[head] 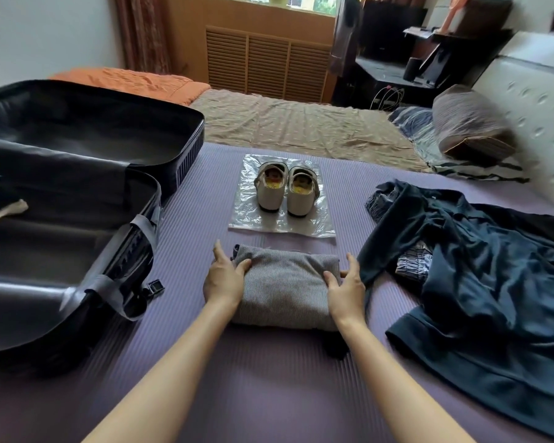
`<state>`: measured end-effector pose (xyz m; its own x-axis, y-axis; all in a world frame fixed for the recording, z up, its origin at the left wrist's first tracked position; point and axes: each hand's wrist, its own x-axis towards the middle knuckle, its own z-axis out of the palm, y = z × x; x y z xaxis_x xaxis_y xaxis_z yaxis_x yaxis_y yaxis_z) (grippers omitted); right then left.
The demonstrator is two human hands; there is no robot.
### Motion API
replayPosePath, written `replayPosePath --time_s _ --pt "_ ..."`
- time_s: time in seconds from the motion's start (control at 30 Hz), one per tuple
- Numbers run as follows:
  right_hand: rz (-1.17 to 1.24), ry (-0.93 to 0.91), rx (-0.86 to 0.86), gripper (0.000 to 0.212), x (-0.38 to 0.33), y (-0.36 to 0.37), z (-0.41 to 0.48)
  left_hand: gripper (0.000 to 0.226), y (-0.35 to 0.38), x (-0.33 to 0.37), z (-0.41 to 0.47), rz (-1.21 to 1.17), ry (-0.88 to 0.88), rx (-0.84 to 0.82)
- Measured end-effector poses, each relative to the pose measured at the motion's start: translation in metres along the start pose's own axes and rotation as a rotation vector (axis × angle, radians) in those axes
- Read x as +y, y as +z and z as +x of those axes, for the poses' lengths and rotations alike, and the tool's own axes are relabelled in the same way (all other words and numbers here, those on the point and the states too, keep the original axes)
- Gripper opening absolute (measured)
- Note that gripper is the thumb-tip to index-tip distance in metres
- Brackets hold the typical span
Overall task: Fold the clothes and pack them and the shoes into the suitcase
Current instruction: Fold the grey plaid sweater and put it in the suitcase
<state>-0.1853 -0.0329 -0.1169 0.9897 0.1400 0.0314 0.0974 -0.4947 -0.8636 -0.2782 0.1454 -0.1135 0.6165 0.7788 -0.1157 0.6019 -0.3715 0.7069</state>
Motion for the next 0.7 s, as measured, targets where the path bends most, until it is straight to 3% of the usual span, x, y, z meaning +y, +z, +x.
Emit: replayPosePath --time_s 0.1,0.17,0.23,0.33,0.4,0.5,0.6,0.7 --pt "-0.054 -0.081 0.003 0.065 0.001 -0.012 -0.008 0.078 -0.009 0.001 -0.008 -0.068 0.118 0.067" --pt "-0.072 -0.236 -0.033 0.064 0.001 -0.019 -0.017 0.070 -0.014 -0.001 -0.017 -0.052 0.389 0.128" --pt "-0.163 -0.322 -0.196 0.056 0.004 -0.017 -0.022 0.073 -0.012 -0.007 -0.027 0.073 0.532 -0.023" --pt "-0.221 -0.250 -0.437 0.050 0.011 -0.008 -0.027 0.074 0.001 -0.020 -0.032 0.225 0.383 -0.243" --pt "-0.198 -0.171 -0.423 0.055 0.006 -0.007 -0.023 0.061 0.003 -0.017 -0.031 0.201 0.287 -0.255" --pt "-0.123 0.014 -0.408 0.068 -0.001 -0.016 -0.010 0.058 -0.005 -0.006 -0.025 0.109 0.149 -0.307" --pt "-0.044 0.074 -0.430 0.077 0.002 -0.018 0.000 0.057 -0.007 -0.006 -0.015 0.006 0.121 -0.328" --pt "0.084 0.225 -0.397 0.105 0.008 -0.014 0.004 0.062 -0.011 -0.011 -0.011 -0.224 0.048 -0.281"
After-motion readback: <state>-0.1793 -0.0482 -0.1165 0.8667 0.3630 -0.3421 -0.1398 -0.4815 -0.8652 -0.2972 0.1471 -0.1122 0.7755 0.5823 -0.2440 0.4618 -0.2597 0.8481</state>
